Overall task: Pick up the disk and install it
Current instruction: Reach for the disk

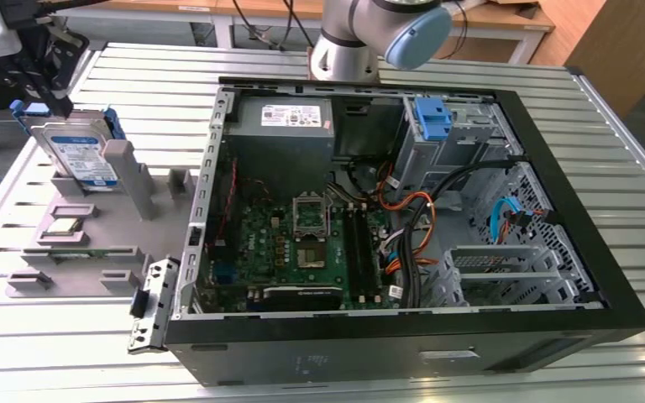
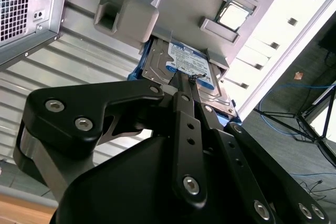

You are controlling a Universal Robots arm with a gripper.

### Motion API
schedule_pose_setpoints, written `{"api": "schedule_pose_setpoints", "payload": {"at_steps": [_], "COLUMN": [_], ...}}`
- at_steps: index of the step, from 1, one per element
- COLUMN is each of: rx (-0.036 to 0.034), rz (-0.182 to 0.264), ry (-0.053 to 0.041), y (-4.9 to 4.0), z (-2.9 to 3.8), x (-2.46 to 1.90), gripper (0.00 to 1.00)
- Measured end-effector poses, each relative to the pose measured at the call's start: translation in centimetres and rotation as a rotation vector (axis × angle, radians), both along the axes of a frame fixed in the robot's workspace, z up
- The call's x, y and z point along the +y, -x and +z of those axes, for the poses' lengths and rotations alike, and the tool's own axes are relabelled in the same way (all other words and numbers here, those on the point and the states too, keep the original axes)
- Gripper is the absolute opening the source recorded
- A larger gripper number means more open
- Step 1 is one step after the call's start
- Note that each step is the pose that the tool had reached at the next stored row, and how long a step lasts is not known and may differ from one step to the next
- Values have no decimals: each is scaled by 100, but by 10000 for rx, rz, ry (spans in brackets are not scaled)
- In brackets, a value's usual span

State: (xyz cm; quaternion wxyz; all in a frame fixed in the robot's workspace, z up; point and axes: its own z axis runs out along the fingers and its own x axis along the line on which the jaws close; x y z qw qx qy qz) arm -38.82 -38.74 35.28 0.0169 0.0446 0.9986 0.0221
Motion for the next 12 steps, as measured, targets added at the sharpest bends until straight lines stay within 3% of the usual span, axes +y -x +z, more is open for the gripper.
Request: {"api": "schedule_pose_setpoints", "payload": {"at_steps": [5,12], "rx": [1,1], "rz": [-18,-37], "ry": [0,1], "y": [13,38], "z": [-24,-54], "x": [35,128], "gripper": [10,10]}}
